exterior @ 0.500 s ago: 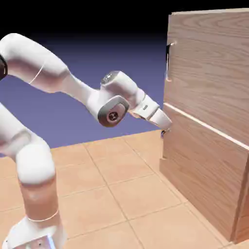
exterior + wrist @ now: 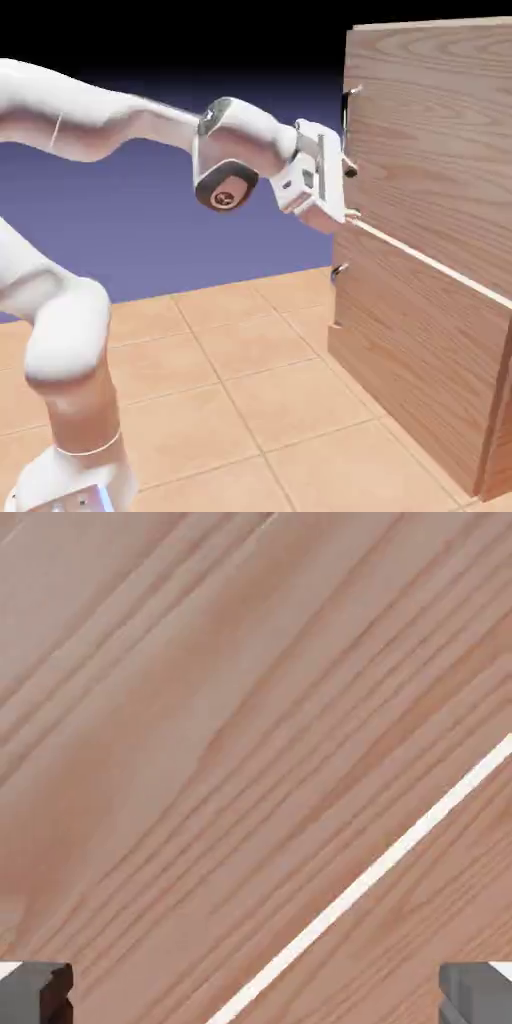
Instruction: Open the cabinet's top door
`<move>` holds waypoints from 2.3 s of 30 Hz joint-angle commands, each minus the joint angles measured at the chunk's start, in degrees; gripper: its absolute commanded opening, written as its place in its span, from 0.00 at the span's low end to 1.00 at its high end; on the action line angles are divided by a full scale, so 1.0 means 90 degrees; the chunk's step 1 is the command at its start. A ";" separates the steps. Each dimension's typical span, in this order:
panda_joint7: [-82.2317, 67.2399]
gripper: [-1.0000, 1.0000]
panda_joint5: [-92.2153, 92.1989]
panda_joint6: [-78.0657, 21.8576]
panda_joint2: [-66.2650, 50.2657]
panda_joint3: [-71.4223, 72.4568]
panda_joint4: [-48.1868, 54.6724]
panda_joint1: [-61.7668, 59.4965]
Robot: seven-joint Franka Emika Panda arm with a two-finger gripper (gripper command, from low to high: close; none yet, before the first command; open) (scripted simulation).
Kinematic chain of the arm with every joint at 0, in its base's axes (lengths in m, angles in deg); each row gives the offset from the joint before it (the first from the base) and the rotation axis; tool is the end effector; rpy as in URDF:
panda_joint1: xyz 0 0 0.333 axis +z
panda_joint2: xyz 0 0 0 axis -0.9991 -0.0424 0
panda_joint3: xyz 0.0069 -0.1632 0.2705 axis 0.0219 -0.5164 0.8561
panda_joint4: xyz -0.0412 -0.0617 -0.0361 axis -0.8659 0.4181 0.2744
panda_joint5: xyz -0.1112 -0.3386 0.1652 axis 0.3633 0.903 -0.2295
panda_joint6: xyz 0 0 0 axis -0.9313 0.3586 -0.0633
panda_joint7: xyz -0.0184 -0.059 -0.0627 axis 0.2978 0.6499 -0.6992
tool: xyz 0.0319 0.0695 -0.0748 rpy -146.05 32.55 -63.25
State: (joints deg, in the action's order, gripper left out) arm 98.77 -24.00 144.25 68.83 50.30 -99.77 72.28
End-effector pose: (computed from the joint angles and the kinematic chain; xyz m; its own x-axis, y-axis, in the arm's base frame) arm 0.3925 -0.0127 0.5804 -0.0892 -0.9916 -0.0932 -0.4307 0.1228 -0.8941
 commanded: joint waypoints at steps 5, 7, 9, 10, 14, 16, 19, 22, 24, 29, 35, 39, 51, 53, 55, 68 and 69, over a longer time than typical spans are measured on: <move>0.0634 0.50 -0.1385 0.0045 0.0159 0.0573 0.0381 -0.0502; 0.0888 0.50 -0.1939 0.0063 0.0222 0.0801 0.0533 -0.0702; 0.1142 0.50 -0.2493 0.0081 0.0285 0.1030 0.0686 -0.0903; 0.1269 0.50 -0.2769 0.0090 0.0317 0.1145 0.0762 -0.1003; 0.1776 0.50 -0.3877 0.0126 0.0444 0.1603 0.1067 -0.1405; 0.2030 0.50 -0.4431 0.0144 0.0507 0.1832 0.1219 -0.1605; 0.2411 0.50 -0.5262 0.0171 0.0603 0.2175 0.1448 -0.1906; 0.2791 0.50 -0.6092 0.0198 0.0698 0.2519 0.1676 -0.2207; 0.3045 0.50 -0.6646 0.0216 0.0761 0.2748 0.1829 -0.2408; 0.3679 0.50 -0.8031 0.0261 0.0920 0.3320 0.2210 -0.2909; 0.4440 0.50 -0.9692 0.0315 0.1110 0.4007 0.2667 -0.3511; 0.4948 0.50 -1.0800 0.0350 0.1237 0.4465 0.2972 -0.3912; 0.5683 0.50 -1.2396 0.0272 0.1130 0.5855 0.4214 -0.5653; 0.5683 0.00 -1.2398 0.0268 0.1121 0.5878 0.4239 -0.5690; 0.5663 0.00 -1.2347 0.0166 0.1105 0.5721 0.4057 -0.5461; 0.5738 0.00 -1.1221 -0.0989 0.1211 0.3475 0.1860 -0.2459; 0.5777 0.00 -1.1089 -0.1070 0.1255 0.3286 0.1697 -0.2229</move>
State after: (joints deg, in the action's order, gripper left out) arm 150.78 -123.74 134.68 80.13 79.87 -84.48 52.21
